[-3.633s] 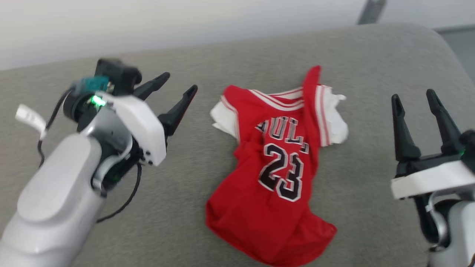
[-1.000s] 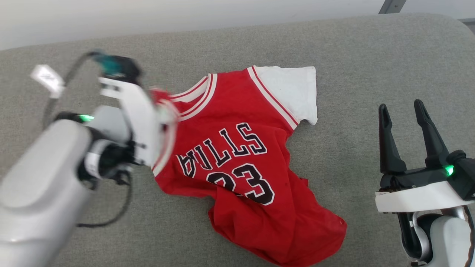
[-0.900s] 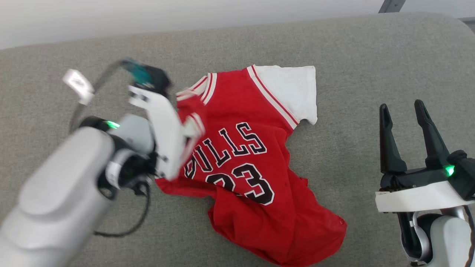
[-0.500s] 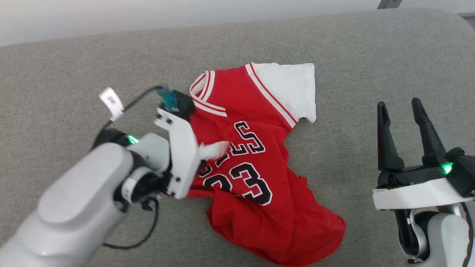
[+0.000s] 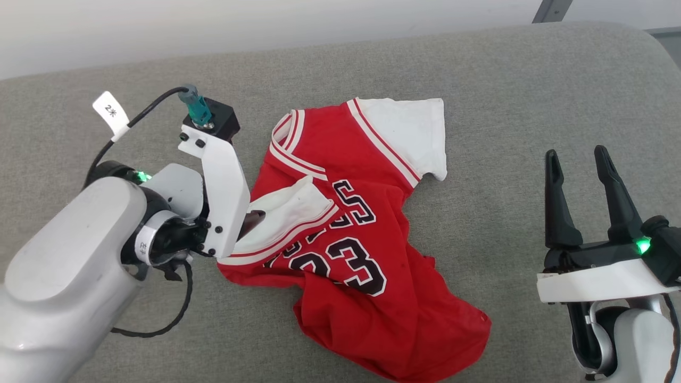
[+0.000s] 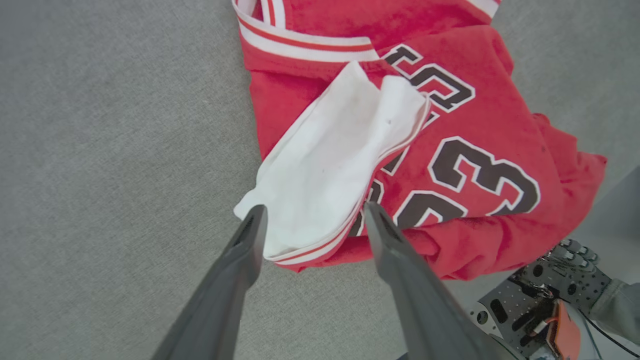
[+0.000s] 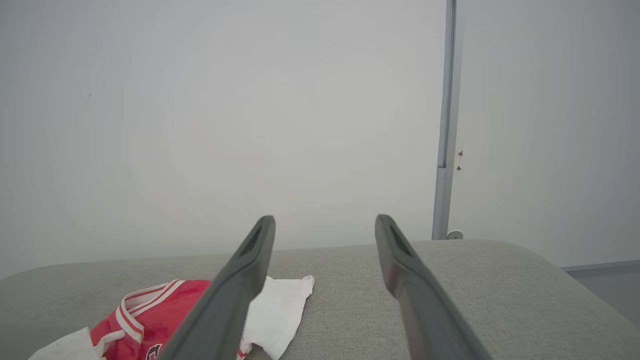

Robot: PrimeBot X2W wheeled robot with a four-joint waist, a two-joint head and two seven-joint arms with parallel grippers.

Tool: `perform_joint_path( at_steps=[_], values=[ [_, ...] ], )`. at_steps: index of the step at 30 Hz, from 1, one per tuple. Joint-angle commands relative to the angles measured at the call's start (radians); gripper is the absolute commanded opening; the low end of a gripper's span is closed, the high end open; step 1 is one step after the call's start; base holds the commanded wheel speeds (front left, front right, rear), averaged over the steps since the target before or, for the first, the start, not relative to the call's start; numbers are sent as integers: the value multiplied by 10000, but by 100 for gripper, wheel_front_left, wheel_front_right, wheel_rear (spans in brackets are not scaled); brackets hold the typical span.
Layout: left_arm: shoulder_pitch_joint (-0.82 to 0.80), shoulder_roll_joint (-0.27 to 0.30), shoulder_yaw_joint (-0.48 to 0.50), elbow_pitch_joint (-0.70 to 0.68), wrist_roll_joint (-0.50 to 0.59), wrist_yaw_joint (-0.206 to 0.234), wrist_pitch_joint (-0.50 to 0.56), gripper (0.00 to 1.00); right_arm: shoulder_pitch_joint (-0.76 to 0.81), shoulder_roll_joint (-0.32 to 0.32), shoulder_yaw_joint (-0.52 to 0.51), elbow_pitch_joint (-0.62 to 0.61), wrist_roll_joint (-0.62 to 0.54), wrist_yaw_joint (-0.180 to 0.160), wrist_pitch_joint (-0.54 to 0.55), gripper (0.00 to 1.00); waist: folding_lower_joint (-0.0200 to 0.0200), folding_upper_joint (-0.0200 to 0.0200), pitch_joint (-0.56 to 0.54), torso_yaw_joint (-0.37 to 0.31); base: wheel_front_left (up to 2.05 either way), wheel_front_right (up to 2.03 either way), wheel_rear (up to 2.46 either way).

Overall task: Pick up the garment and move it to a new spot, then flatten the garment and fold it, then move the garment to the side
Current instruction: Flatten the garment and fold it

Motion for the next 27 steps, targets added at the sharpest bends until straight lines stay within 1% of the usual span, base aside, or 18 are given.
perform_joint_path(
  at_steps=[1,3,7,11,13,21,22,23,27],
  values=[
    [-29,-76,-5,91,-71,3,23,100,36,55,-5,-8,27,-3,-50,100,0,0,6,-16,0,0,0],
    [-84,-163,-26,332,-50,-25,-42,100,16,60,35,-30,48,-3,-28,100,0,0,42,-63,0,0,0],
    [-193,-412,12,1099,-103,101,-150,100,-82,65,95,-75,81,-3,15,100,0,0,174,-216,0,0,0],
    [-298,-551,-4,2077,1,48,-315,100,-138,54,94,-76,110,-3,35,100,0,0,330,-362,0,0,0],
    [-251,-727,-42,2835,-39,-56,-477,100,-177,46,107,-70,129,-3,20,100,0,0,444,-446,0,0,0],
    [-189,-1089,-174,4128,-157,-426,-687,100,-247,-3,10,-69,163,-3,-11,100,0,0,588,-429,0,0,0],
    [-232,-1117,-205,4251,-135,-443,-701,48,-258,0,-11,-71,159,-3,-8,100,0,0,597,-407,0,0,0],
    [-268,-1162,-228,4344,-157,-519,-660,0,-268,0,-19,-83,155,-3,2,100,0,0,612,-381,0,0,0],
    [-440,-1370,-113,4585,-286,-608,-826,0,-302,-1,-71,-113,142,-3,10,100,0,0,656,-238,0,0,0]
  ],
)
